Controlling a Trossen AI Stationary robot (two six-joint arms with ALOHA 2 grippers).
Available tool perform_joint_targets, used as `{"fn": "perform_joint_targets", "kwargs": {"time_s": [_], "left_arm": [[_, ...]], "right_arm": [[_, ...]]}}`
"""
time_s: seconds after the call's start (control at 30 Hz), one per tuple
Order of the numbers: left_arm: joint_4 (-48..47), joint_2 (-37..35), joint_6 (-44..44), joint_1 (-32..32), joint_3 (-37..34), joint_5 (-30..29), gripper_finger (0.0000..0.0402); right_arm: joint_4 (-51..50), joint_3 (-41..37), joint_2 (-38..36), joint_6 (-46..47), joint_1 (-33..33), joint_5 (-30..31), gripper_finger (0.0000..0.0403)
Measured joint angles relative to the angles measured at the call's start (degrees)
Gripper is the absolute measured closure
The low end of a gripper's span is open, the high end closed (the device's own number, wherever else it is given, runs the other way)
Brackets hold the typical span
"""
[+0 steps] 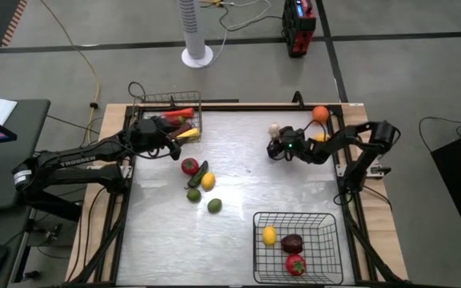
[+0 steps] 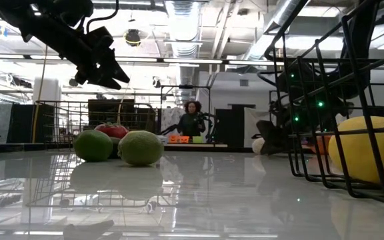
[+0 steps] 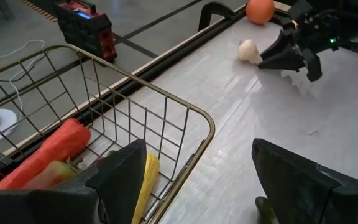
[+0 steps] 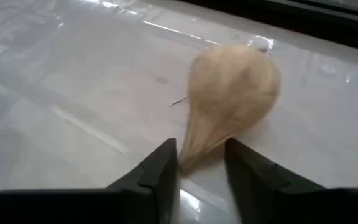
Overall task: Sort produce into baskets
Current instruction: Put the garlic into the top wire basket
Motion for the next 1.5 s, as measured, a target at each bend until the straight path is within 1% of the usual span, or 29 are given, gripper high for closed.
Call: {"fn": "perform_joint_targets", "kwargs": {"time_s": [0.23,0.37,0.47,0.6,0.73,0.83,1.03,1.13,1.2,1.23,1.33,1.4,1.43,1.5], "left_arm": [[0.0,0.0,0.0,0.0,0.0,0.0,0.0120],[0.0,0.0,0.0,0.0,0.0,0.0,0.0120],[0.0,0.0,0.0,0.0,0.0,0.0,0.0120],[0.0,0.0,0.0,0.0,0.0,0.0,0.0120],[-0.1,0.0,0.0,0.0,0.0,0.0,0.0120],[-0.3,0.0,0.4,0.0,0.0,0.0,0.0120],[-0.3,0.0,0.3,0.0,0.0,0.0,0.0120],[-0.4,0.0,0.0,0.0,0.0,0.8,0.0120],[-0.7,0.0,-0.2,0.0,0.0,3.6,0.0120],[-0.7,0.0,0.2,0.0,0.0,6.1,0.0120],[-0.3,0.0,3.0,-0.3,0.0,16.6,0.0120],[1.9,0.6,4.9,-1.6,0.0,22.6,0.0120],[3.4,0.9,5.5,-2.6,0.0,24.6,0.0120],[8.4,2.2,6.3,-5.2,0.0,26.3,0.0120]], "right_arm": [[0.0,0.0,0.0,-1.3,3.2,-0.2,0.0328],[0.0,0.0,0.0,-2.2,4.0,-0.2,0.0361],[0.0,0.0,0.0,-2.3,4.2,-0.2,0.0378],[-0.1,0.0,-0.3,-2.3,5.7,-1.4,0.0377],[-2.9,0.0,-3.3,-2.3,9.4,-3.4,0.0373],[-6.0,0.0,-7.9,-2.3,13.1,-4.1,0.0374],[-13.7,0.0,-19.9,-2.3,20.1,-4.1,0.0372],[-15.0,0.0,-24.7,-2.3,23.3,-4.1,0.0372],[-14.7,0.0,-27.0,-2.2,25.4,-4.1,0.0372],[-14.7,0.0,-27.8,-2.2,26.4,-4.1,0.0372],[-12.9,0.0,-29.2,-2.6,29.1,-4.1,0.0371],[-10.1,0.0,-29.3,-2.7,30.6,-4.1,0.0371],[-8.2,0.0,-29.1,-2.8,31.2,-4.1,0.0371],[-3.4,0.0,-28.1,-3.2,32.1,-4.0,0.0371]]}}
